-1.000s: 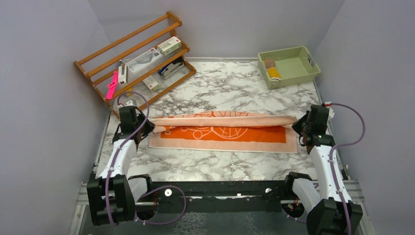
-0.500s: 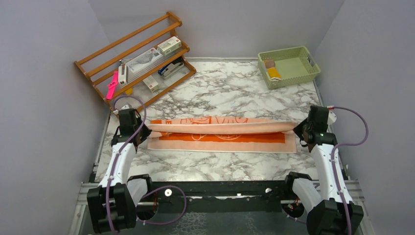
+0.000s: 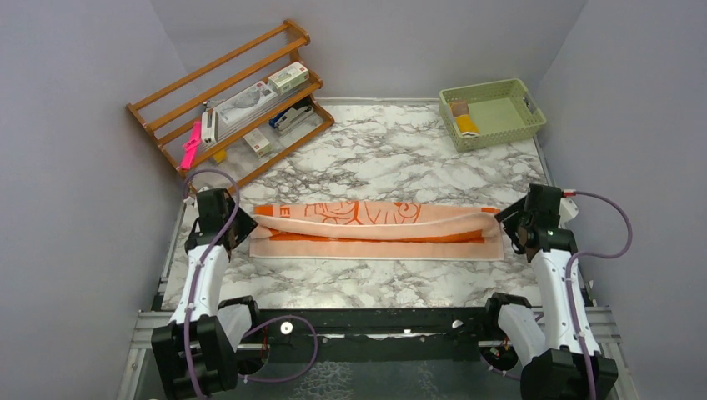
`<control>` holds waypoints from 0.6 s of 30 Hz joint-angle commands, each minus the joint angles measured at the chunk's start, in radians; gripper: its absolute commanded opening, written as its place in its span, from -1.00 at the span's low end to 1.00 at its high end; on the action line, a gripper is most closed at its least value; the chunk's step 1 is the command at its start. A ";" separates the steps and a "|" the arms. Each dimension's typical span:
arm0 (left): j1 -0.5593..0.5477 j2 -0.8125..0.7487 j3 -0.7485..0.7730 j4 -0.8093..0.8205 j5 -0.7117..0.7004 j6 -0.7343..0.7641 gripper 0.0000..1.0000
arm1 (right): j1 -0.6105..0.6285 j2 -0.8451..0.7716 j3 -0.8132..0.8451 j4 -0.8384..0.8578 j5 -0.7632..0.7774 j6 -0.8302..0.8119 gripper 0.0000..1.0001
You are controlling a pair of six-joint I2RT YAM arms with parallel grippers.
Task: Roll the towels
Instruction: Fold the towel at the center of the board.
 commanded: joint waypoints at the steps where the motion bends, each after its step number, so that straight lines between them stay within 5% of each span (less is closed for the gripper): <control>1: 0.010 -0.062 0.028 -0.033 0.062 -0.024 0.38 | -0.006 -0.034 -0.008 -0.027 0.036 0.022 0.58; 3: 0.010 -0.090 0.044 -0.064 0.088 -0.041 0.66 | -0.006 -0.058 0.007 -0.034 0.063 0.031 0.97; 6: 0.011 -0.152 0.106 -0.137 0.105 -0.044 0.70 | -0.006 -0.090 0.045 -0.035 0.109 0.022 1.00; 9: 0.010 -0.244 0.166 -0.169 0.061 -0.009 0.97 | -0.006 -0.115 0.081 0.023 0.100 -0.042 1.00; 15: 0.011 -0.137 0.226 -0.158 0.135 0.147 0.95 | -0.006 -0.101 0.061 0.194 -0.288 -0.188 1.00; 18: -0.003 -0.019 0.247 -0.132 0.284 0.188 0.47 | 0.003 0.022 0.070 0.230 -0.456 -0.267 0.96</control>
